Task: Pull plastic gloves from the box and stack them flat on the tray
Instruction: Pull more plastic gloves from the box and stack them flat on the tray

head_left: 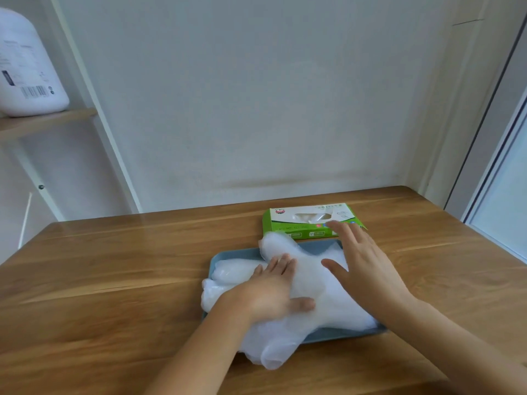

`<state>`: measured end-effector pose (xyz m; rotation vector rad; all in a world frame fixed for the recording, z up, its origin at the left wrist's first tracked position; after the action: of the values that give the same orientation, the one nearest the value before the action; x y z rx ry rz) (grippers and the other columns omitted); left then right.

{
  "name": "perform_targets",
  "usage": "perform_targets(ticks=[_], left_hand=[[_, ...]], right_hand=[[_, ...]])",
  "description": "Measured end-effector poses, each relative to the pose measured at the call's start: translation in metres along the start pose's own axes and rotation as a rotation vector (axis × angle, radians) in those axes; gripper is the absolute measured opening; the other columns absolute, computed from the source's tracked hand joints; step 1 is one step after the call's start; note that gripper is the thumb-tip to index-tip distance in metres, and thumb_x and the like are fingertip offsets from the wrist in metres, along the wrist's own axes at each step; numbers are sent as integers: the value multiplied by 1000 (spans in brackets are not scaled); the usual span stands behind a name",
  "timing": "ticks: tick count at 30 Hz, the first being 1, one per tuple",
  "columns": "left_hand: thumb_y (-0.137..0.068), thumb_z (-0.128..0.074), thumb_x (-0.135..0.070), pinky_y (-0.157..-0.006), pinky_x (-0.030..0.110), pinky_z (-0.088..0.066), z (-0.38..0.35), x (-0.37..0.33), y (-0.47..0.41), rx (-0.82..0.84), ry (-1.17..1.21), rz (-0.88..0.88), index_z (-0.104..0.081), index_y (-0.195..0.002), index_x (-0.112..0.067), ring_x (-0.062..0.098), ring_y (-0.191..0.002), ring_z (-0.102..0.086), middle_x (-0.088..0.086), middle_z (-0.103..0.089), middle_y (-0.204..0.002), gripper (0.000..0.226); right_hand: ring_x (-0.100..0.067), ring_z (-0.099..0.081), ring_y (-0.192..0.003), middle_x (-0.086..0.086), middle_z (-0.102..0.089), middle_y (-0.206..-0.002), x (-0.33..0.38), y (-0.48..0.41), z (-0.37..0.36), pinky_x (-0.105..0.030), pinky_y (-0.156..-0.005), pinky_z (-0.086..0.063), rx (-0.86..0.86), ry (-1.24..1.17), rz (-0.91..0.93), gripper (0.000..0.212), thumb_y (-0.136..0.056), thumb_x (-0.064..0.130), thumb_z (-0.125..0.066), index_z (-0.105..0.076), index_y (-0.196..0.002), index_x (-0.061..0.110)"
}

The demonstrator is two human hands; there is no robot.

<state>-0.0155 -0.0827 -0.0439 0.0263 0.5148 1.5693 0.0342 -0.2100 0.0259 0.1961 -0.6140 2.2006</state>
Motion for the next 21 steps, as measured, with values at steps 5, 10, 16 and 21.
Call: perform_targets(ticks=[5, 10, 16, 21], left_hand=[[-89, -44, -67, -120, 39, 8, -3, 1, 0, 29, -20, -12, 17, -152, -20, 12, -146, 21, -4, 25, -158, 99], [-84, -49, -70, -119, 44, 12, -4, 7, 7, 27, -32, -4, 19, -152, -24, 8, -144, 24, -9, 28, -157, 106], [-75, -57, -75, -116, 53, 14, -8, 31, 26, 82, -99, 61, 27, -147, -28, 12, -141, 33, -9, 36, -153, 120], [-74, -56, -76, -117, 53, 11, -6, 43, 34, 155, -134, 127, 30, -146, -26, 15, -140, 35, -6, 39, -151, 123]], right_hand=[[-8, -45, -126, 17, -40, -142, 27, 9, -27, -14, -98, -32, 364, 26, 334, 39, -100, 19, -45, -45, -138, 29], [-5, -5, -144, 20, -5, -157, -5, 11, -57, -24, -115, 1, 712, 221, 343, 59, -97, 56, -27, -11, -151, 37], [-10, 10, -145, 14, 12, -158, -20, 12, -45, -26, -111, 12, 841, 270, 277, 81, -88, 64, -43, 6, -149, 43], [-12, 15, -144, 15, 17, -157, -25, 12, -36, -33, -113, 8, 931, 280, 250, 98, -81, 62, -58, 11, -148, 43]])
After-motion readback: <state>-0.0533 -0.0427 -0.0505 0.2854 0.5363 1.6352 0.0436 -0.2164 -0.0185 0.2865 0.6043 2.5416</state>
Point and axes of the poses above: each hand's wrist, its own y-axis away from the middle knuckle, its own z-axis out of the back of the hand, x = y × z, the point moved 8 cm from there along -y, towards the middle knuckle
